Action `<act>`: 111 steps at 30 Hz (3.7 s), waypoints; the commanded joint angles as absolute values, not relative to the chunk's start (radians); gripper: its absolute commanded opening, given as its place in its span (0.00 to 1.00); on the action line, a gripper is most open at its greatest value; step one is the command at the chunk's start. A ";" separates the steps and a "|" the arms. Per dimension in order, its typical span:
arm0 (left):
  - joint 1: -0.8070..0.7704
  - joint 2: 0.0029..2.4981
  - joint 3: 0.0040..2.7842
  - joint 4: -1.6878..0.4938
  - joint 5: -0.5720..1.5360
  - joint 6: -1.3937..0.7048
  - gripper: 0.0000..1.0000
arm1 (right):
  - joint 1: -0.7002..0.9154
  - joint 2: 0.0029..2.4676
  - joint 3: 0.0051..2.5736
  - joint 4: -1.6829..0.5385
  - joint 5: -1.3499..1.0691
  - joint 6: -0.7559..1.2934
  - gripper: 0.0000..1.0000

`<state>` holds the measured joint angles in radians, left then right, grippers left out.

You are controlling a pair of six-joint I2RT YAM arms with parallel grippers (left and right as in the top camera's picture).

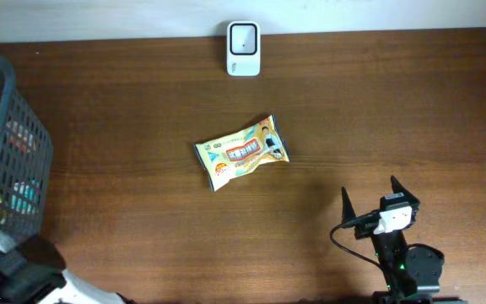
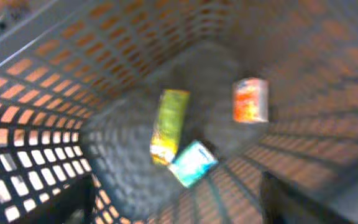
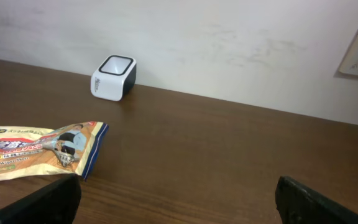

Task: Scan the item barcode
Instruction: 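Grasp a green drink carton from the basket and place it on table, then grasp an orange juice box from the basket and place it on table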

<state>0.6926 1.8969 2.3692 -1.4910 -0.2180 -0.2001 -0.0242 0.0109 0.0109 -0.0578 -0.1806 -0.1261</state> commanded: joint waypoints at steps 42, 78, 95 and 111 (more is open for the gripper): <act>-0.044 1.523 1.525 -1.105 0.079 -0.072 0.00 | -0.018 0.006 0.006 -0.064 -0.179 -0.118 0.99; 0.670 2.063 2.028 -1.058 -0.029 -0.136 0.90 | -0.018 0.006 0.006 -0.064 -0.179 -0.118 0.99; 0.663 2.400 2.027 -0.931 0.064 -0.054 0.86 | -0.018 0.006 0.006 -0.064 -0.179 -0.118 0.99; 0.496 2.055 2.591 -1.476 0.064 -0.028 0.08 | -0.018 0.006 0.006 -0.064 -0.179 -0.118 0.99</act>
